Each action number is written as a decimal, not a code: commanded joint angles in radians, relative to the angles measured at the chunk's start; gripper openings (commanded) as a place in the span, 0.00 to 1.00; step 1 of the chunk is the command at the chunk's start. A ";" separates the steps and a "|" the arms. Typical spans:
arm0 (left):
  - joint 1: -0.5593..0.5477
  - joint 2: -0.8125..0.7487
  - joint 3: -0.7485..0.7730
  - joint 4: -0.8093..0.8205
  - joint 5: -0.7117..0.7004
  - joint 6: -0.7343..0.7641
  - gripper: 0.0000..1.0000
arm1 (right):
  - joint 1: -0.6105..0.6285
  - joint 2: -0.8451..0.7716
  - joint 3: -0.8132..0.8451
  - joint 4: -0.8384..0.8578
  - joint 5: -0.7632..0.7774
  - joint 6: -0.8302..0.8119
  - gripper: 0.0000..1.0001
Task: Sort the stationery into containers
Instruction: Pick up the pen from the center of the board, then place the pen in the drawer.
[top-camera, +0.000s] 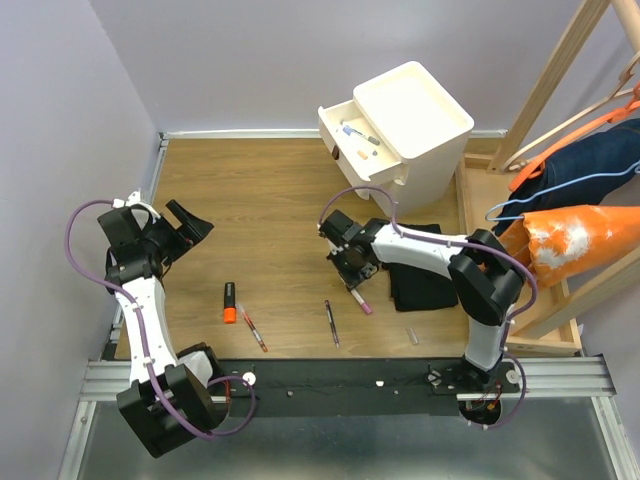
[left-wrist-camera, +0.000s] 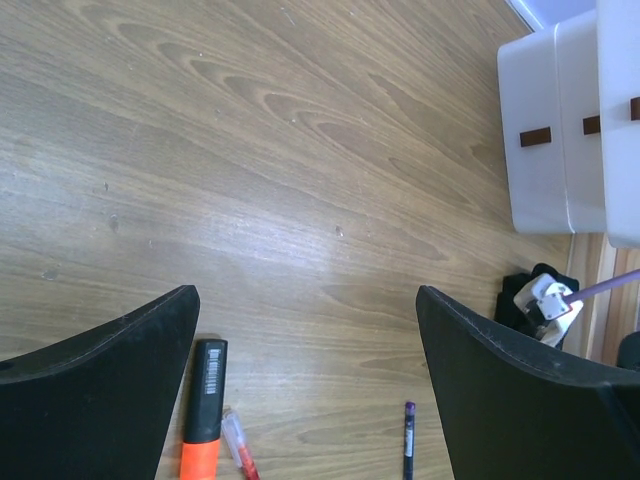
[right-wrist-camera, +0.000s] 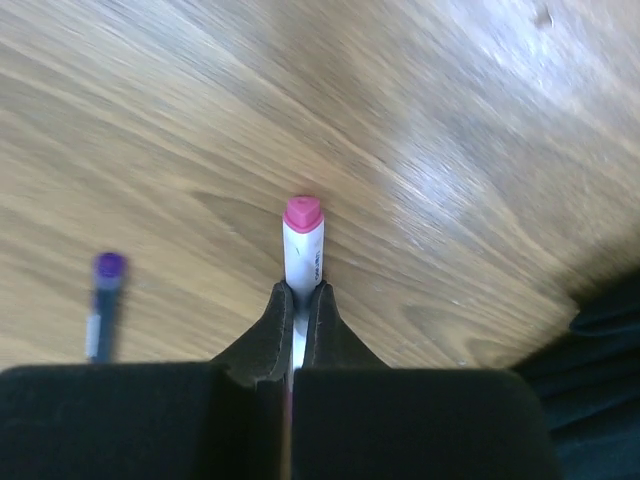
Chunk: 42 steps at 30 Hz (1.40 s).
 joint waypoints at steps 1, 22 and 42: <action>0.006 -0.012 0.051 -0.031 0.030 -0.009 0.98 | 0.010 -0.041 0.201 -0.033 -0.118 -0.013 0.01; 0.011 0.062 0.169 0.023 0.300 -0.005 0.99 | -0.280 0.206 1.128 0.116 0.192 -0.344 0.00; 0.023 0.048 0.172 0.012 0.269 -0.029 0.99 | -0.291 0.137 1.084 0.052 0.027 -0.297 0.72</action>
